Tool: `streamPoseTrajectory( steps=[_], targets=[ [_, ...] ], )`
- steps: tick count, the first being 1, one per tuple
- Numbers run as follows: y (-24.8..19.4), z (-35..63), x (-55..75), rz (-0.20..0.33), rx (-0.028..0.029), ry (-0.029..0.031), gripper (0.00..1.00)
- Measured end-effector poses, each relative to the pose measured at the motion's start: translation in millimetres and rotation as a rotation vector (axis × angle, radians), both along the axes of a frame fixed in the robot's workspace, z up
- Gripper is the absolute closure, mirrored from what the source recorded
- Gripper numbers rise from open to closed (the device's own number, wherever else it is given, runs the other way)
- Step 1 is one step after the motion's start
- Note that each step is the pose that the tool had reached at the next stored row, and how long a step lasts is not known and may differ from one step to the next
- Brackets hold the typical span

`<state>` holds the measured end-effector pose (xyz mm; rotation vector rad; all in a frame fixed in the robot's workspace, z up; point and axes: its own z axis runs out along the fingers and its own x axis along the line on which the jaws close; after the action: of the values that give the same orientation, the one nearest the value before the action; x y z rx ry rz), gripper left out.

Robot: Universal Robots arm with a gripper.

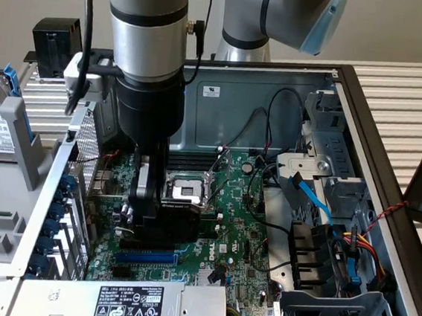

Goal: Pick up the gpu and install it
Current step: 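Insert the gpu into the slot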

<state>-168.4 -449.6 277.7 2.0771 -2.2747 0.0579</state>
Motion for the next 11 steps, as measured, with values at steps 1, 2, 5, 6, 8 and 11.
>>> streamPoseTrajectory(
  steps=[1, 2, 5, 6, 8, 11],
  targets=[
    [-0.8, -0.4, -0.1, -0.001, 0.0009, -0.0001, 0.73],
    [-1.6, -1.0, -0.1, -0.003, 0.0021, 0.0000, 0.73],
    [-3.6, -2.9, -0.5, -0.008, 0.0099, 0.0000, 0.73],
    [-3.6, -3.4, -0.6, -0.010, 0.0132, 0.0000, 0.73],
    [-3.5, -4.2, -0.8, -0.014, 0.0177, -0.0001, 0.73],
    [-3.6, -5.2, -1.8, -0.020, 0.0203, -0.0001, 0.73]
  ],
)
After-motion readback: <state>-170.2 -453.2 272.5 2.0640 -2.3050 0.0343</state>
